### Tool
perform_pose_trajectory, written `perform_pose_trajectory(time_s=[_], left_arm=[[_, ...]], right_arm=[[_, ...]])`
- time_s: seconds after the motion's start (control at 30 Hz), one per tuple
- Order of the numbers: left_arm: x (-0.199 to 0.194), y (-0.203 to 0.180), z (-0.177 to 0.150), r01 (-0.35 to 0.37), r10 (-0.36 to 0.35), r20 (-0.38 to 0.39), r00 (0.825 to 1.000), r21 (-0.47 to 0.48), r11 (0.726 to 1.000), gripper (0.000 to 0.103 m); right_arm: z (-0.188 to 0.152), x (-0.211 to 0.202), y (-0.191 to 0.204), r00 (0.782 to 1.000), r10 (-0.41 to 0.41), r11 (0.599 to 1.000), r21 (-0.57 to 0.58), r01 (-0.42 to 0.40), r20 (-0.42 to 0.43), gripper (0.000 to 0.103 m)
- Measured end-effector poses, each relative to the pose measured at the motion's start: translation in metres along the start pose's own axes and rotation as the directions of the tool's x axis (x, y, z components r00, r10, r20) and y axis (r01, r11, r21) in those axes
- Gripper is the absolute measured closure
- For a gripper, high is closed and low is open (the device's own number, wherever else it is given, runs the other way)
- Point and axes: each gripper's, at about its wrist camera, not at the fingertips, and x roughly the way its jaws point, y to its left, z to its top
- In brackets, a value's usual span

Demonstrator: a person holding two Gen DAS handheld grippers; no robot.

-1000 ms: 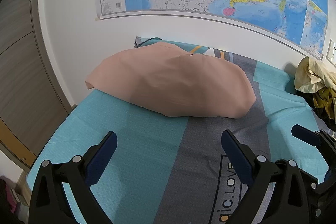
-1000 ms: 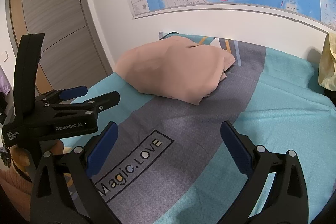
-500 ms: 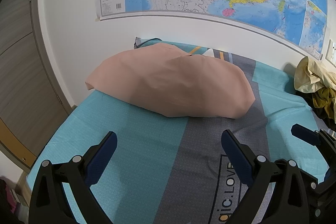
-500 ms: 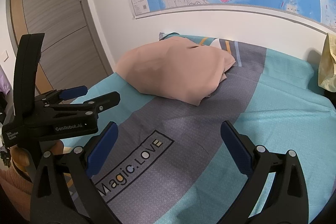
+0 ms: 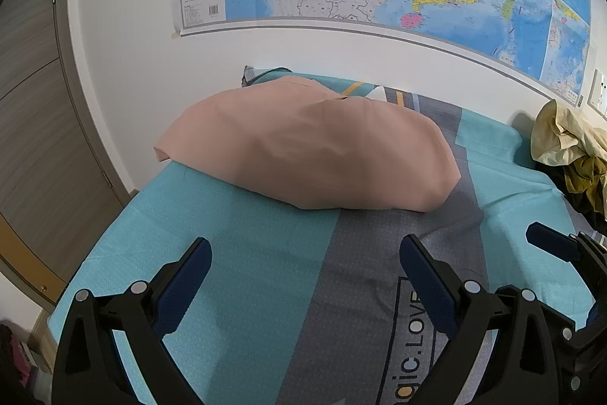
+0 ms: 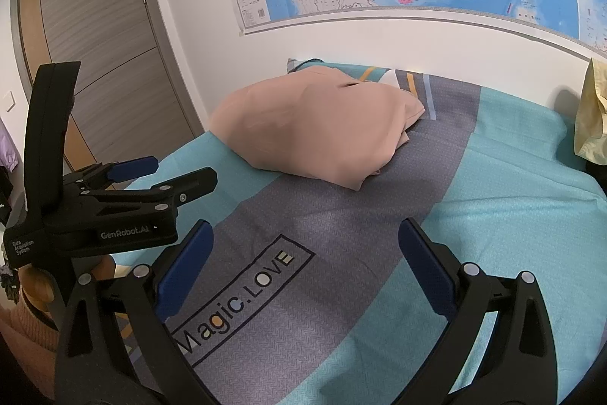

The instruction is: Fold large clothes

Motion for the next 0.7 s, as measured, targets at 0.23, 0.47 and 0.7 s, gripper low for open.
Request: perform_pose_trajectory(time_s=[0.23, 0.47, 0.7], left_arm=[[0.0001, 0.0001, -0.0006, 0.002, -0.002, 0.000, 1.000, 0.002, 1.000, 0.007], [-0.0004, -0.0005, -0.0018, 0.001, -0.001, -0.001, 1.000, 0.002, 1.000, 0.007], [-0.0002, -0.0002, -0.0024, 0.003, -0.003, -0.003, 1.000, 0.003, 1.000, 0.007]], right_arm=[[0.0002, -0.0003, -0.0002, 1.000, 0.001, 1.000, -0.001, -0.001, 0.000, 0.007], [0.0000, -0.0004, -0.0002, 1.000, 0.004, 1.000, 0.002, -0.004, 0.000, 0.007], [-0.0010, -0.0010, 0.0012, 1.000, 0.002, 1.000, 0.005, -0.002, 0.001, 0.007]])
